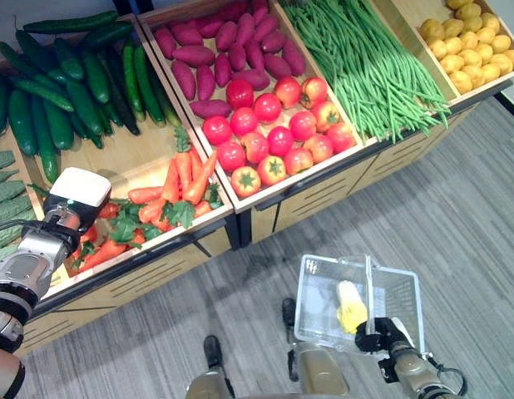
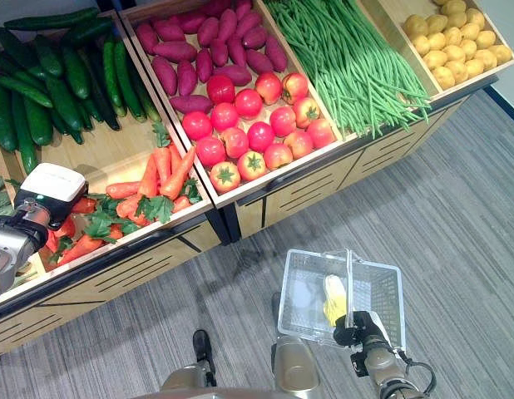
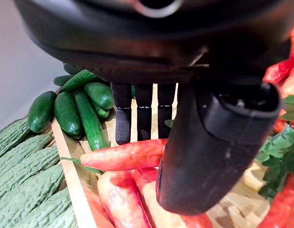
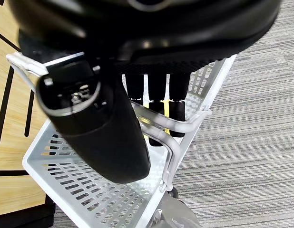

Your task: Get the vegetables into the basket

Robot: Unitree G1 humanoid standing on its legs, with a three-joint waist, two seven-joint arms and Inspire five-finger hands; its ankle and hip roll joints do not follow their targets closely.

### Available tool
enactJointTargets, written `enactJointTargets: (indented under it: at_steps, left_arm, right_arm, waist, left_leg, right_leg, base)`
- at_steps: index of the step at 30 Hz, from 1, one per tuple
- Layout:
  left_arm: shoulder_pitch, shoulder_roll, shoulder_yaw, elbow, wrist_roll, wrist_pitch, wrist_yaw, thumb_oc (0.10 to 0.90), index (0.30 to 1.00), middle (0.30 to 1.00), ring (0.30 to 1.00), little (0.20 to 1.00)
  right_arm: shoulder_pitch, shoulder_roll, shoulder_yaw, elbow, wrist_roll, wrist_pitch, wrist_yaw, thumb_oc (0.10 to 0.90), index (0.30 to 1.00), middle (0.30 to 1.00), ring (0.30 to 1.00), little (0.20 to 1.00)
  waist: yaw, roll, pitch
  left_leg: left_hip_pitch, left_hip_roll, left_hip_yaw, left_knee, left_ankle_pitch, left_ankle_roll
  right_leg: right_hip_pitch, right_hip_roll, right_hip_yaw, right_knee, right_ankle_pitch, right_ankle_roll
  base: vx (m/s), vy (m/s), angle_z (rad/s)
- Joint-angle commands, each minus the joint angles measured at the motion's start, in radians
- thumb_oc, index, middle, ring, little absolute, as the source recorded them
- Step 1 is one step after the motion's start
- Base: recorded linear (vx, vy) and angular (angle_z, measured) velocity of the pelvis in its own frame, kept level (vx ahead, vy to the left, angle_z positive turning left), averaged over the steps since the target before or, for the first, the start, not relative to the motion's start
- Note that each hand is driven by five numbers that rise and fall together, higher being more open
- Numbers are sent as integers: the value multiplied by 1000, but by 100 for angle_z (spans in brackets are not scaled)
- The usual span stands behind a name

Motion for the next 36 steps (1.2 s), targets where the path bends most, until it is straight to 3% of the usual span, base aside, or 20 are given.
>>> enactJointTargets:
  at_steps: [1,5,6,7,10,13,14,15,18,21,36]
  left_arm:
    - [-79,78,98,-14,-30,53,56,400,300,300,300,300]
    - [-67,53,164,-62,-75,67,113,400,300,300,300,300]
    - [-25,37,229,-111,-119,61,131,400,300,300,300,300]
    - [75,8,367,-223,-239,25,147,400,300,300,300,300]
    - [251,-43,528,-325,-327,-24,170,400,300,300,300,300]
    - [311,-245,617,-369,-577,-127,237,400,300,300,300,300]
    - [330,-343,658,-378,-744,-189,235,400,300,300,300,300]
    - [334,-344,661,-380,-746,-190,233,400,300,300,300,300]
    - [313,-470,672,-426,-943,-262,247,400,300,300,300,300]
    - [309,-528,666,-470,-998,-289,248,400,300,300,300,300]
    - [355,-539,662,-532,-1017,-307,203,400,300,300,300,300]
  right_arm:
    - [41,-41,45,17,-47,5,-6,400,300,300,300,300]
    - [43,-35,33,18,-37,3,-9,400,300,300,300,300]
    - [46,-37,27,17,-33,3,-10,400,300,300,300,300]
    - [64,-36,-7,11,-19,6,-8,400,300,300,300,300]
    - [84,-41,-26,8,-31,11,1,400,300,300,300,300]
    - [88,-31,-38,8,-40,3,-11,400,300,300,300,300]
    - [88,-27,-38,-3,-43,-1,-17,400,300,300,300,300]
    - [88,-29,-36,-3,-44,0,-17,400,300,300,300,300]
    - [80,-19,-15,-22,-57,-5,-26,400,300,300,300,300]
    - [72,-14,-5,-31,-66,-8,-34,400,300,300,300,300]
    - [98,-19,-20,-13,-64,-15,-37,400,300,300,300,300]
  waist:
    - [-18,-30,-44]
    - [-9,-31,-54]
    - [-9,-30,-57]
    - [7,-32,-66]
    - [7,-27,-84]
    - [4,-32,-88]
    - [3,-36,-90]
    - [2,-35,-91]
    - [-6,-39,-97]
    - [-13,-38,-104]
    - [-15,-32,-124]
  left_leg:
    - [-32,8,-32,1,6,-3]
    - [-26,7,-37,1,3,-2]
    - [-22,8,-39,1,2,-2]
    - [-13,6,-45,1,-1,0]
    - [7,3,-42,1,-8,0]
    - [16,1,-47,1,-8,0]
    - [19,1,-45,1,-8,0]
    - [18,1,-45,1,-8,1]
    - [26,1,-42,1,-10,1]
    - [33,3,-38,1,-13,2]
    - [62,5,-24,1,-16,1]
  right_leg:
    - [48,-109,-30,0,-52,118]
    - [58,-111,-36,0,-55,117]
    - [63,-111,-38,0,-58,116]
    - [77,-113,-44,0,-64,114]
    - [96,-115,-46,0,-69,111]
    - [107,-117,-50,0,-70,107]
    - [110,-118,-48,0,-70,106]
    - [109,-118,-48,0,-70,106]
    - [114,-118,-42,0,-71,103]
    - [120,-117,-38,0,-73,101]
    - [143,-114,-33,0,-84,99]
  base:
    - [0,0,0]
    - [0,0,0]
    - [0,0,0]
    - [0,0,0]
    - [0,4,2]
    - [-17,-8,4]
    - [-21,-3,7]
    - [-5,-3,5]
    - [-5,0,-1]
    - [4,2,-10]
    - [3,-1,-1]
